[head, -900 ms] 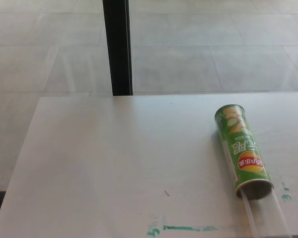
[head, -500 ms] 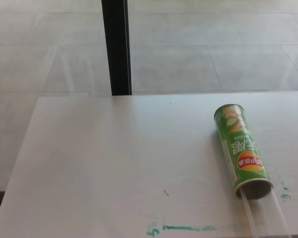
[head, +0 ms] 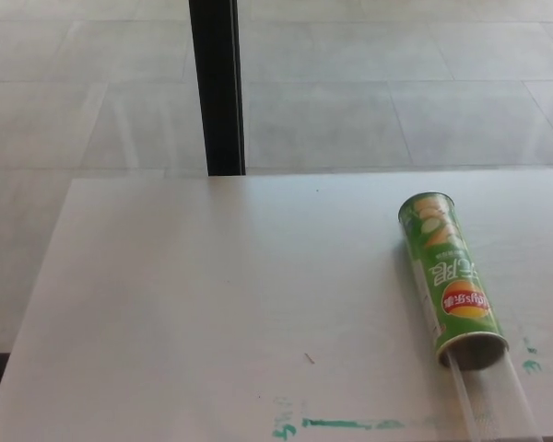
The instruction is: Use the right hand as a fist to push the chips tray inside its container kept in the middle of the desk
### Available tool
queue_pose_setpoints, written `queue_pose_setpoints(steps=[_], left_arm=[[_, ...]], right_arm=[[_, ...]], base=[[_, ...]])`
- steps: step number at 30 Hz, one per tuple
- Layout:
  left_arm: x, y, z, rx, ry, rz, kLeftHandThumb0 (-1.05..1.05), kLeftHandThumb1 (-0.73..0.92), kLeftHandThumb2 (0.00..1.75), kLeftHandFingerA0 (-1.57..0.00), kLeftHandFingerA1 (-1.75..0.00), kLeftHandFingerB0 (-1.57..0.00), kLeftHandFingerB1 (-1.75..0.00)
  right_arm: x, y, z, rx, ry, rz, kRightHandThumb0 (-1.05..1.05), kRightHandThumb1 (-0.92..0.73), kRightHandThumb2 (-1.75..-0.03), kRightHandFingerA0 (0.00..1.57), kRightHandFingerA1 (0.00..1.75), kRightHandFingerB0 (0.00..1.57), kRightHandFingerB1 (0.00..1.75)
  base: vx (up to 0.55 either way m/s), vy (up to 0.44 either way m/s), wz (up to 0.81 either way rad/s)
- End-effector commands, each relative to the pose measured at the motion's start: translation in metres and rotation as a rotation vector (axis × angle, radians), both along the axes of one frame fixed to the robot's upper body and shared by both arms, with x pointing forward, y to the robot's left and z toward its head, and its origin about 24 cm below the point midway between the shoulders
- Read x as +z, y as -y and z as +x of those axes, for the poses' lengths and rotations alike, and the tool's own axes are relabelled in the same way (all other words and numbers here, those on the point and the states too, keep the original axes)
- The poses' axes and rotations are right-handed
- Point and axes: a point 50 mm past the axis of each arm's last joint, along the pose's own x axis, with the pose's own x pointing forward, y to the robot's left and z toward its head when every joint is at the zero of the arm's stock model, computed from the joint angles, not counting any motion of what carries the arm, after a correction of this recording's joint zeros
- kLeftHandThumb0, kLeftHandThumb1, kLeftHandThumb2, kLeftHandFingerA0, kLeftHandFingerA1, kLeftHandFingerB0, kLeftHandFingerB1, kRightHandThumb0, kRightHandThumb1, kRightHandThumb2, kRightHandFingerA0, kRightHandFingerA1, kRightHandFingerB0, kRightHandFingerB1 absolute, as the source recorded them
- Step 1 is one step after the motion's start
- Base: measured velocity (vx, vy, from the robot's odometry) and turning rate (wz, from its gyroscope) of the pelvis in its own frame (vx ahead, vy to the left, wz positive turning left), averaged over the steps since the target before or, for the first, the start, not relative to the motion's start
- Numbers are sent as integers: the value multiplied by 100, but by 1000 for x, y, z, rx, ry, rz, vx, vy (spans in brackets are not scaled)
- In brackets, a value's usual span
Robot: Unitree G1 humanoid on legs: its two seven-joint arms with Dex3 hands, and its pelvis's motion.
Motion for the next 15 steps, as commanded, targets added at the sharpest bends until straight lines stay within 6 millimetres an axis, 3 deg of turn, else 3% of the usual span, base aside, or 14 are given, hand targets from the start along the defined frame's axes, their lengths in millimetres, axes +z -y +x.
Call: queue_pose_setpoints(steps=[1, 4, 5, 6, 8, 9, 11, 13, 14, 15], left_arm=[[8, -8, -1, 7, -8, 24, -71, 92, 71, -55, -62, -42, -48], [9, -8, 0, 3, -2, 25, -70, 92, 70, -54, -62, -41, -48], [9, -8, 1, 1, 6, 17, -71, 92, 71, -52, -63, -40, -48], [9, -8, 2, 11, 11, 16, -71, 92, 69, -52, -61, -39, -47], [9, -9, 2, 15, 14, 16, -71, 92, 69, -52, -61, -39, -47], [9, -8, 3, 13, 14, 24, -71, 92, 72, -52, -61, -38, -47], [9, -8, 3, 8, 10, 23, -70, 92, 70, -53, -62, -40, -48], [8, -7, 4, 38, 29, 10, -70, 92, 68, -52, -62, -41, -47], [9, -7, 6, 22, 41, 13, -70, 92, 69, -51, -62, -40, -48], [9, -7, 6, 6, 24, 21, -70, 92, 71, -51, -61, -39, -47]], right_arm=[[35, -21, 7, 34, 103, -95, -82, -86, -66, 90, 92, 55, 65], [47, -36, 10, 119, 162, -132, -77, -83, -65, 90, 89, 61, 64], [55, -51, 16, 202, 188, -183, -79, -61, -98, 94, 89, 63, 67], [61, -62, 19, 250, 197, -218, -78, -83, -64, 101, 83, 69, 59], [64, -68, 20, 271, 201, -230, -78, -83, -64, 101, 83, 69, 59], [69, -86, 24, 341, 165, -306, -84, -83, -65, 103, 83, 73, 58], [73, -99, 25, 401, 170, -328, -86, -82, -65, 104, 83, 75, 55], [74, -130, 27, 569, 142, -400, -89, -81, -65, 98, 85, 73, 50], [73, -139, 26, 622, 149, -416, -81, -61, -109, 92, 89, 63, 58], [72, -145, 25, 676, 170, -436, -80, -60, -108, 89, 90, 59, 59]], base=[[0, 0, 0], [0, 0, 0], [0, 0, 0], [0, 0, 0], [0, 0, 0], [0, 0, 0], [0, 0, 0], [0, 0, 0], [0, 0, 0], [0, 0, 0]])
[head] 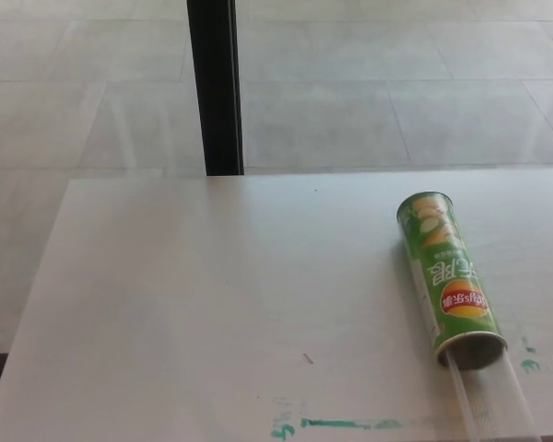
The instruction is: Use the right hand as a fist to push the chips tray inside its container kept in the middle of the desk
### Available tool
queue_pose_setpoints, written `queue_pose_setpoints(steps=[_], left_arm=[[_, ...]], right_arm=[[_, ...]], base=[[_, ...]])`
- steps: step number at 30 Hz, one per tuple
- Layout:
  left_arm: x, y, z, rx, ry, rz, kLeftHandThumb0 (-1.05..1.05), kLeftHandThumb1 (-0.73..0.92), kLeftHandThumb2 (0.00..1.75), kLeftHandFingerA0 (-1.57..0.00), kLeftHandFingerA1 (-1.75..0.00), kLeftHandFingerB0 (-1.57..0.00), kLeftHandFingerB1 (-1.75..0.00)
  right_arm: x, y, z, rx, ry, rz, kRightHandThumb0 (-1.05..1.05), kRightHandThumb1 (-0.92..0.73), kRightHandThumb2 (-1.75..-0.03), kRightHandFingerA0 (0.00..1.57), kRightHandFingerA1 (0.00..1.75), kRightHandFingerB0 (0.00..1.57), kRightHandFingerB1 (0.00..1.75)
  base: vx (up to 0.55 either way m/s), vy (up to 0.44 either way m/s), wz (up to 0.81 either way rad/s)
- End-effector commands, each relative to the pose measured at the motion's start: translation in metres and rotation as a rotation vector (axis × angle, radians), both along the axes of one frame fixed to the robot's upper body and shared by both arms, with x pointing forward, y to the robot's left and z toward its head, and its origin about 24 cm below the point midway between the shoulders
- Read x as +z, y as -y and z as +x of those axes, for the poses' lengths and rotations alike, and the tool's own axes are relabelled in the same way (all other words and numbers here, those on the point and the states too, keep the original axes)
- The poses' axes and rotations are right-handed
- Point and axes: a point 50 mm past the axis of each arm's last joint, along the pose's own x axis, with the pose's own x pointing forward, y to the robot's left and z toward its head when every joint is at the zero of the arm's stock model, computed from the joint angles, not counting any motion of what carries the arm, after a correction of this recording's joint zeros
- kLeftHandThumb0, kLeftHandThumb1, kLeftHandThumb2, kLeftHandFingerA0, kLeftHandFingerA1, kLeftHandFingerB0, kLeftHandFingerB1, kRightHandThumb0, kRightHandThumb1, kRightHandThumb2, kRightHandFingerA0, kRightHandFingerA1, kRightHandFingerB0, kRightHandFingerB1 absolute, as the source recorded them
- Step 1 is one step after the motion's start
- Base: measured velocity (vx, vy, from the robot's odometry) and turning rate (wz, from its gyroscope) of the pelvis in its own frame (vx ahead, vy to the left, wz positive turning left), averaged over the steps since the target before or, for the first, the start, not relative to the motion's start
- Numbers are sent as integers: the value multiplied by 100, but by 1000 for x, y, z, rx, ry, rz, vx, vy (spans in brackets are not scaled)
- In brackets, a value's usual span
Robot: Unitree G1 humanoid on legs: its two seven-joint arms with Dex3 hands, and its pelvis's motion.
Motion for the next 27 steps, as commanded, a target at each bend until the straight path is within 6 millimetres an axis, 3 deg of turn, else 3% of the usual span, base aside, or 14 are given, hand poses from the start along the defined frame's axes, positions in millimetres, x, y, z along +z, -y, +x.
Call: queue_pose_setpoints(steps=[1, 2, 5, 12, 13, 20, 21, 24, 27], left_arm=[[9, -8, 3, 11, 18, 20, -70, 92, 72, -51, -64, -40, -48], [9, -8, 3, 7, 17, 19, -69, 92, 71, -52, -65, -40, -49], [9, -8, 3, 15, 23, 16, -67, 92, 69, -51, -63, -41, -50], [8, -8, 0, 22, 2, 28, -70, 92, 70, -54, -65, -43, -50], [9, -9, -2, 38, 28, 8, -69, 92, 70, -46, -63, -39, -49], [8, -9, -3, 14, -5, 11, -72, 92, 70, -53, -58, -41, -46], [8, -9, -3, 16, 0, 16, -70, 92, 69, -53, -61, -39, -47], [8, -8, -3, 12, 5, 14, -70, 92, 71, -52, -61, -40, -49], [7, -8, -3, 23, -3, 17, -70, 92, 69, -53, -61, -42, -48]], right_arm=[[16, -90, 2, 466, -6, -221, -78, -61, -108, 89, 90, 59, 58], [16, -97, 0, 503, -4, -259, -83, -79, -64, 88, 92, 62, 50], [18, -114, -12, 639, -66, -387, -81, -81, -64, 87, 97, 54, 54], [18, -128, -22, 775, -150, -460, -76, -83, -65, 82, 108, 56, 58], [13, -133, -23, 875, -212, -483, -73, -84, -65, 82, 113, 57, 61], [-4, -148, -36, 1102, -437, -518, -69, -85, -66, 75, 113, 53, 59], [-7, -152, -39, 1196, -531, -599, -68, -82, -65, 77, 101, 55, 53], [-10, -157, -41, 1295, -720, -733, -65, -77, -63, 84, 87, 59, 45], [-12, -162, -42, 1368, -832, -841, -57, -77, -63, 84, 85, 55, 48]], base=[[0, 0, 0], [0, 0, 0], [0, 0, 0], [0, 0, 0], [0, 0, 0], [0, 0, 0], [0, 0, 0], [0, 0, 0], [0, 0, 0]])
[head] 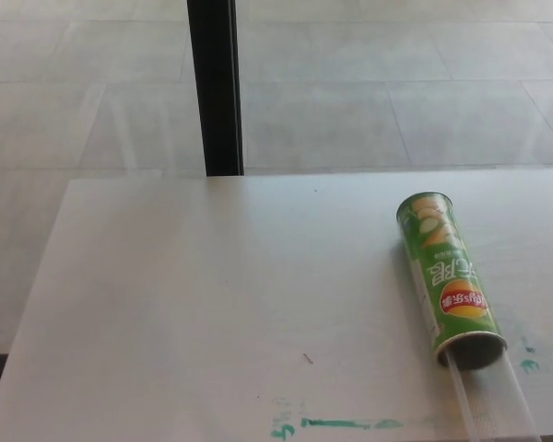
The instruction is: Use the right hand as a fist to push the chips tray inside its container kept in the middle of the desk
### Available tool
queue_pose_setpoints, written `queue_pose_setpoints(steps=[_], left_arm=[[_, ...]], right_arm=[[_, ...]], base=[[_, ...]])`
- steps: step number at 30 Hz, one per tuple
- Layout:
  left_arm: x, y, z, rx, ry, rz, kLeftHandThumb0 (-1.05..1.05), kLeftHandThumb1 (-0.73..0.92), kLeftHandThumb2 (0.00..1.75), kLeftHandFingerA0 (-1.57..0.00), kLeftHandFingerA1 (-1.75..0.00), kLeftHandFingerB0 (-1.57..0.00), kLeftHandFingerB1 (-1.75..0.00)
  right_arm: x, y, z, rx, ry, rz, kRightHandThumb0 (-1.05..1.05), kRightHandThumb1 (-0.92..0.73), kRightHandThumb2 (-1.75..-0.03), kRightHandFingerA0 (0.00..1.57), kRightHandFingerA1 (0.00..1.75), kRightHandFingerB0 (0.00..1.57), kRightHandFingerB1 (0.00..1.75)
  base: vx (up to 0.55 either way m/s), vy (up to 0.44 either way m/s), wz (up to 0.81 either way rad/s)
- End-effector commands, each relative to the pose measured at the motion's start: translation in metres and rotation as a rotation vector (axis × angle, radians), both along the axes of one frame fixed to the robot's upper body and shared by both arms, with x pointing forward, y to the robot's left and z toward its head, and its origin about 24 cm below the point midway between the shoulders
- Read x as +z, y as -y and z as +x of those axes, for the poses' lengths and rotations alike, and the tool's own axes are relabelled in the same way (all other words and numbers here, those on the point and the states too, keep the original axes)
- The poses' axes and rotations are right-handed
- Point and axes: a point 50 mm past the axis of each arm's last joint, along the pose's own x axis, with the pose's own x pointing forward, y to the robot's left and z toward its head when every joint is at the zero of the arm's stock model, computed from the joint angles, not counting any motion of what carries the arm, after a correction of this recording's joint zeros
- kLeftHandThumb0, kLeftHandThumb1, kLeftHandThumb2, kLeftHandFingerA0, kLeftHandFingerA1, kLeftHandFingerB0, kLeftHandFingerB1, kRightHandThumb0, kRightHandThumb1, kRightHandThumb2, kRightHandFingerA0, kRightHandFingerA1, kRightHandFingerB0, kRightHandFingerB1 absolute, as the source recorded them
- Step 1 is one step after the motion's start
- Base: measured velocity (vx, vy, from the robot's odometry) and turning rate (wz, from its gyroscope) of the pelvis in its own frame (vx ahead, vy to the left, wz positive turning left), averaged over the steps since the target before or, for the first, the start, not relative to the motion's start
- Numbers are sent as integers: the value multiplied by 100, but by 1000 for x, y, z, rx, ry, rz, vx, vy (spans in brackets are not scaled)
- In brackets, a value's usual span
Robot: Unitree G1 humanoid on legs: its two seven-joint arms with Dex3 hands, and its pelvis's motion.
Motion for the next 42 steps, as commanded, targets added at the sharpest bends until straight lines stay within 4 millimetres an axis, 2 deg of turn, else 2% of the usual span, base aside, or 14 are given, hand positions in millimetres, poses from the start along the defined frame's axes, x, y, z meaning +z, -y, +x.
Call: queue_pose_setpoints(steps=[1, 10, 11, 12, 13, 21, 22, 26, 31, 35, 36, 37, 38, 42], left_arm=[[8, -8, -4, 23, -5, 19, -70, 92, 69, -53, -61, -42, -48], [9, -9, -1, 4, -8, 29, -68, 92, 69, -54, -61, -42, -48], [8, -9, -3, 18, -3, 25, -69, 92, 68, -54, -59, -41, -47], [8, -9, -2, 22, -3, 22, -69, 92, 68, -54, -58, -41, -46], [8, -9, -2, 22, -6, 20, -69, 92, 68, -54, -58, -42, -47], [10, -10, -3, 4, -41, 38, -70, 92, 70, -56, -61, -42, -47], [10, -10, -1, 44, -13, 31, -68, 92, 67, -57, -60, -45, -49], [10, -9, 0, 13, -19, 35, -67, 92, 70, -55, -61, -40, -48], [10, -10, 1, 29, -2, 17, -69, 92, 71, -51, -60, -42, -48], [9, -9, 0, 36, 15, 9, -69, 92, 70, -50, -57, -41, -47], [10, -9, 0, 30, 4, 14, -69, 92, 70, -51, -59, -42, -48], [9, -9, -1, 16, -4, 19, -68, 92, 71, -51, -58, -41, -48], [9, -9, -1, 21, 4, 16, -69, 92, 69, -50, -61, -43, -50], [9, -9, 0, 26, -4, 22, -70, 92, 70, -51, -62, -43, -50]], right_arm=[[-10, -45, -12, 626, -458, -476, -57, -77, -63, 84, 85, 55, 48], [-16, -62, -18, 733, -616, -656, -56, -70, -62, 84, 76, 58, 50], [-18, -63, -20, 728, -633, -728, -53, -57, -99, 84, 81, 47, 61], [-19, -63, -21, 720, -640, -778, -54, -58, -99, 85, 81, 47, 61], [-20, -63, -21, 718, -642, -811, -58, -73, -62, 82, 68, 55, 48], [-26, -66, -24, 738, -708, -1005, -61, -73, -62, 82, 70, 58, 47], [-32, -69, -29, 754, -736, -1077, -59, -71, -61, 82, 74, 60, 48], [-37, -68, -30, 741, -765, -1153, -58, -71, -61, 82, 74, 60, 48], [-35, -64, -23, 659, -791, -1249, -59, -72, -62, 81, 83, 57, 47], [-37, -58, -19, 609, -863, -1288, -61, -73, -62, 79, 80, 54, 45], [-37, -57, -19, 599, -882, -1292, -63, -60, -99, 81, 84, 48, 59], [-39, -56, -19, 586, -901, -1302, -60, -73, -62, 81, 79, 54, 45], [-41, -55, -19, 573, -917, -1323, -60, -74, -62, 78, 71, 55, 44], [-49, -50, -19, 520, -941, -1400, -61, -74, -62, 80, 65, 56, 44]], base=[[0, 0, 0], [0, 0, 0], [0, 0, 0], [0, 0, 0], [0, 0, 0], [0, 0, 0], [0, 0, 0], [0, 0, 0], [0, 0, 0], [0, 0, 0], [0, 0, 0], [0, 0, 0], [0, 0, 0], [0, 0, 0]])
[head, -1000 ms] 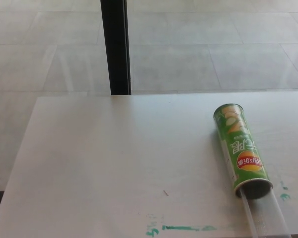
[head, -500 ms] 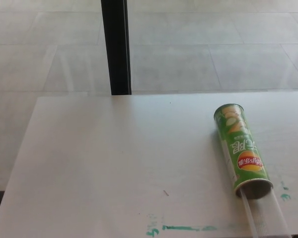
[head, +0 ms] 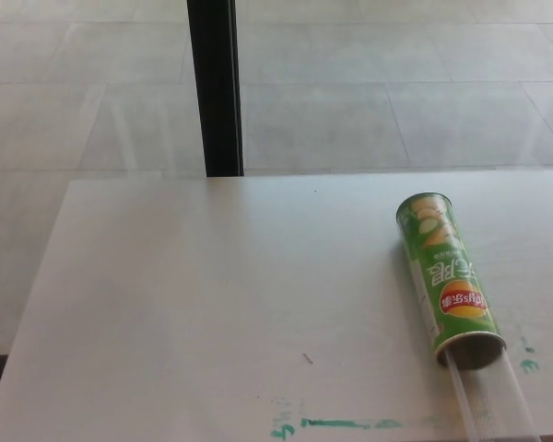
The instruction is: Use the right hand as a fist to push the chips tray inside its container kept in the middle of the desk
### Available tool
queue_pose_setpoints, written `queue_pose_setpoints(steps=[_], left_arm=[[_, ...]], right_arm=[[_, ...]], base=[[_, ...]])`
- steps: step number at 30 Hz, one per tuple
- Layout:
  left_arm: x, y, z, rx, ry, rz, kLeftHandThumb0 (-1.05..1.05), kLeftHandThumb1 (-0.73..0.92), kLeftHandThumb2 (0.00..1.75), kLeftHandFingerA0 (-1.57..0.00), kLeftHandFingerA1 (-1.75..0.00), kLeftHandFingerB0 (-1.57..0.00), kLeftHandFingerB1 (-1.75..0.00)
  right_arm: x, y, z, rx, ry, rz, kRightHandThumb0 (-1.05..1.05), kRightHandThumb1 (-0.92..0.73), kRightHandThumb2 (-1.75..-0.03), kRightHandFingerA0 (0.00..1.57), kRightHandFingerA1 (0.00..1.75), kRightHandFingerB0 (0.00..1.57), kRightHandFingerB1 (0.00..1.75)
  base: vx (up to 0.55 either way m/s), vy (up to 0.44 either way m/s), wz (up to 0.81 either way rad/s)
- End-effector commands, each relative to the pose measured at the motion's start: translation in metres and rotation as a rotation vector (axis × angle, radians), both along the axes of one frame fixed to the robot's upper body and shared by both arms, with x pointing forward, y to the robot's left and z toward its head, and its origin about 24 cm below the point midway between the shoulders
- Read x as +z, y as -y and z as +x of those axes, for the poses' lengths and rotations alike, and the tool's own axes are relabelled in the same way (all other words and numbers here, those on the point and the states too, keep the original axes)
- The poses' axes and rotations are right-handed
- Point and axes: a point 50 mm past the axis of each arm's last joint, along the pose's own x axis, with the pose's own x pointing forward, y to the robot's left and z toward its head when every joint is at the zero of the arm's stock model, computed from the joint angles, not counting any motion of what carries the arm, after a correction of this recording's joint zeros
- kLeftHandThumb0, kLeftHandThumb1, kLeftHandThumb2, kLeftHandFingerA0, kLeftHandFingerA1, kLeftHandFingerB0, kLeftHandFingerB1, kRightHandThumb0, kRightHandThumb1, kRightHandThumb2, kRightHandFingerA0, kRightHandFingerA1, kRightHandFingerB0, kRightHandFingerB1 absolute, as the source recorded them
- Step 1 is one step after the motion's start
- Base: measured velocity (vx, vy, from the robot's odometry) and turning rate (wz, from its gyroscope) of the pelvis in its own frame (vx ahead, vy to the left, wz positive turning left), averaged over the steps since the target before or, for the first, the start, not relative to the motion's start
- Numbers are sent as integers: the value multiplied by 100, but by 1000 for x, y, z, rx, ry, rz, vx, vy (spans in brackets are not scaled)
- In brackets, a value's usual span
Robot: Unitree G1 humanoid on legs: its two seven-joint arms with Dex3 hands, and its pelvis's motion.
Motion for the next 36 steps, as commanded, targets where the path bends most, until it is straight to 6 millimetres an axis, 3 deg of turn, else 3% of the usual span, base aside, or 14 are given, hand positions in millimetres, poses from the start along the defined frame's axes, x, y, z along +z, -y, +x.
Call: queue_pose_setpoints(steps=[1, 6, 16, 18, 19, 20, 21, 25, 26, 28, 33, 36], left_arm=[[9, -10, -3, 27, -5, 20, -71, 92, 71, -50, -61, -41, -49], [8, -9, -6, 36, -8, 18, -70, 92, 69, -53, -59, -46, -50], [8, -9, -7, 73, 48, -14, -71, 92, 68, -48, -62, -40, -49], [9, -10, -6, 61, 31, 0, -70, 92, 69, -50, -59, -41, -48], [9, -10, -5, 65, 39, -6, -68, 74, 111, -46, -65, -34, -57], [9, -10, -5, 63, 35, -4, -68, 74, 111, -46, -65, -34, -57], [9, -10, -4, 70, 32, 2, -69, 92, 68, -52, -60, -43, -48], [10, -10, -4, 23, -21, 29, -70, 92, 72, -52, -59, -43, -48], [10, -10, -4, 30, -5, 21, -68, 92, 70, -50, -63, -41, -48], [10, -10, -3, 57, 18, 14, -70, 92, 68, -52, -62, -46, -51], [10, -10, -2, 71, 46, 0, -70, 92, 68, -50, -62, -41, -49], [10, -10, -3, 13, -6, 22, -71, 92, 74, -50, -59, -40, -48]], right_arm=[[-18, 16, 1, 5, -58, -533, -61, -74, -63, 77, 65, 54, 44], [-25, 21, 5, -10, -42, -632, -62, -76, -63, 71, 53, 52, 41], [-41, 25, 12, -48, -40, -710, -63, -77, -63, 72, 58, 53, 42], [-44, 21, 14, -58, -5, -710, -64, -76, -63, 77, 66, 58, 44], [-45, 19, 15, -57, 4, -700, -64, -77, -63, 78, 74, 59, 45], [-45, 18, 15, -55, 13, -692, -64, -77, -63, 78, 74, 59, 45], [-46, 16, 16, -42, 29, -696, -66, -78, -63, 78, 76, 58, 45], [-47, 10, 17, -49, 49, -675, -67, -78, -64, 79, 79, 57, 43], [-48, 9, 18, -55, 54, -661, -65, -77, -63, 78, 72, 57, 44], [-48, 5, 22, -61, 92, -641, -68, -77, -63, 81, 74, 60, 43], [-46, -3, 26, -67, 118, -586, -66, -78, -64, 81, 75, 55, 42], [-45, -9, 27, -55, 174, -570, -66, -76, -63, 87, 86, 56, 42]], base=[[0, 0, 0], [0, 0, 0], [0, 0, 0], [0, 0, 0], [0, 0, 0], [0, 0, 0], [0, 0, 0], [0, 0, 0], [0, 0, 0], [0, 0, 0], [0, 0, 0], [0, 0, 0]])
